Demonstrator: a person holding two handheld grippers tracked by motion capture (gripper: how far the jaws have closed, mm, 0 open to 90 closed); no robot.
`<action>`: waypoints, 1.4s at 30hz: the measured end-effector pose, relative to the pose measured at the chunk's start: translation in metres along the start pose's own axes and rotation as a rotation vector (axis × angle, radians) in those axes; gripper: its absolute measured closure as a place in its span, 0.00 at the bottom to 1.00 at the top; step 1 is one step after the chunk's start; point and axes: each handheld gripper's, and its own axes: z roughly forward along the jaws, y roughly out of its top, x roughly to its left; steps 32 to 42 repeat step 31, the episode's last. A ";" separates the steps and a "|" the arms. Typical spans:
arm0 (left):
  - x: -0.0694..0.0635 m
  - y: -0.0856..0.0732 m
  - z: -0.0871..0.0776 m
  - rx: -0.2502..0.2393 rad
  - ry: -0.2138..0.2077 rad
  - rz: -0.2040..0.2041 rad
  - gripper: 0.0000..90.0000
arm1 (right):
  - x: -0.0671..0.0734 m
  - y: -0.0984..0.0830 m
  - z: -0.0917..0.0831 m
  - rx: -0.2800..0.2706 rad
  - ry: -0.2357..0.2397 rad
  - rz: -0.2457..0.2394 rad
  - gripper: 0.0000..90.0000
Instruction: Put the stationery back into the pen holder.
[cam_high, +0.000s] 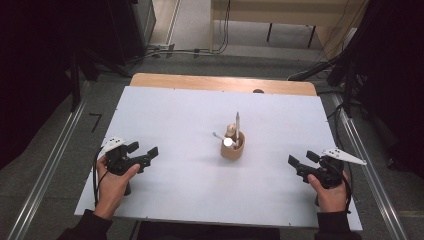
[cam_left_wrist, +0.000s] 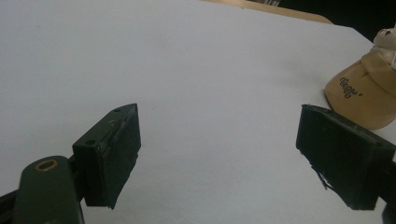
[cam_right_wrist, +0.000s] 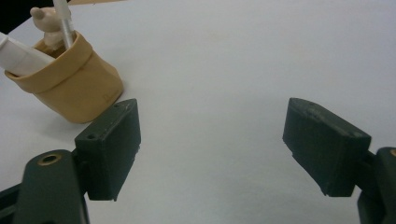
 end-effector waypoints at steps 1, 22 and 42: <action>0.001 0.000 0.000 -0.002 0.002 -0.002 0.17 | 0.000 0.000 0.000 0.000 -0.003 0.002 0.20; 0.008 -0.008 -0.005 0.021 0.010 0.009 0.17 | -0.018 -0.008 -0.011 0.011 -0.067 0.009 0.20; 0.010 -0.011 -0.007 0.021 0.014 0.010 0.17 | -0.022 -0.011 -0.013 0.016 -0.099 0.003 0.18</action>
